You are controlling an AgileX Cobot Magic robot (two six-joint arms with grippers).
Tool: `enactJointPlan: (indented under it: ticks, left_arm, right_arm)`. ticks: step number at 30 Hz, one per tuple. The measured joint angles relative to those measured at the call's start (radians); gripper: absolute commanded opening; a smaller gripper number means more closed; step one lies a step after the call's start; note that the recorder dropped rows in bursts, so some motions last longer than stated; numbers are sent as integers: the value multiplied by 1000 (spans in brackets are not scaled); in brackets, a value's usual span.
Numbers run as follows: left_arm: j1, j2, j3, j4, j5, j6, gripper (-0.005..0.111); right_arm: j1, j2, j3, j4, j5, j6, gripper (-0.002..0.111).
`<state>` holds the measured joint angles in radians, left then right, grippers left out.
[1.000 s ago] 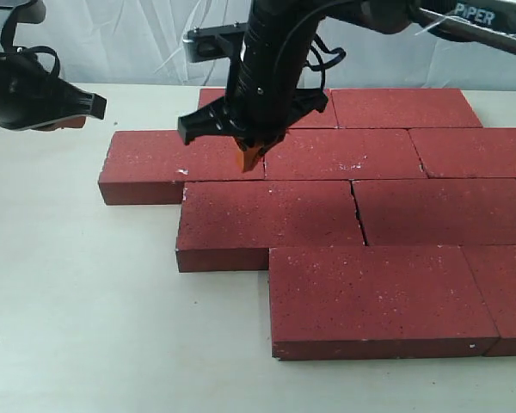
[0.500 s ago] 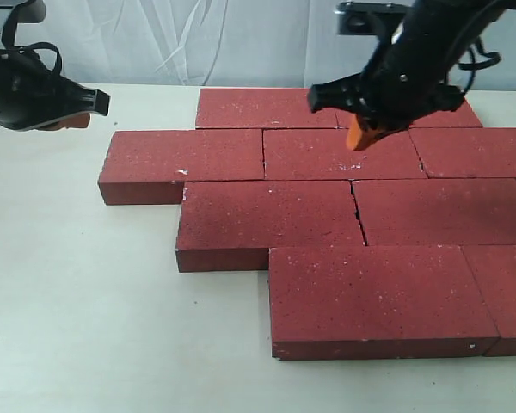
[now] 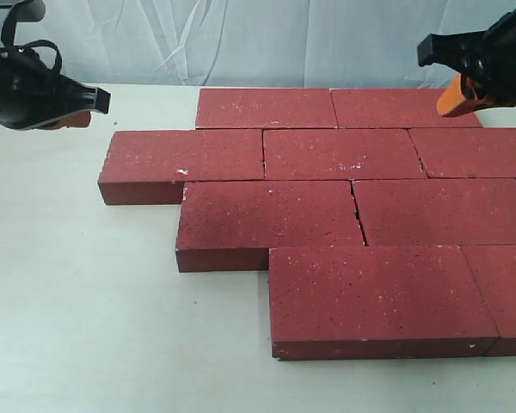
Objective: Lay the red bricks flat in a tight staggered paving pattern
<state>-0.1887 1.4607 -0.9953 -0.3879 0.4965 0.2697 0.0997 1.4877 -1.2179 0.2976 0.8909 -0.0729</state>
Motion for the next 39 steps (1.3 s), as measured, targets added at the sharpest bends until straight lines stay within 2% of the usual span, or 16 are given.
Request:
enactJointPlan:
  ticks: [14,31,35,39]
  left_arm:
    - [0,-123,0,22,-14,0,0]
    - [0,-337,2,69,19,0,0]
    - [0,-420,78,67,-26,0,0]
    - [0,-507,225,37,-168,0,0]
  right_arm:
    - [-2,-300,214,-44,-184,-10,-1]
    - [-2,-498,271,-34,-215,-10,-1]
    - [-2,-554,271,-34,-211,-10,-1]
    - [-2,-611,271,-47,-193,-10,-1]
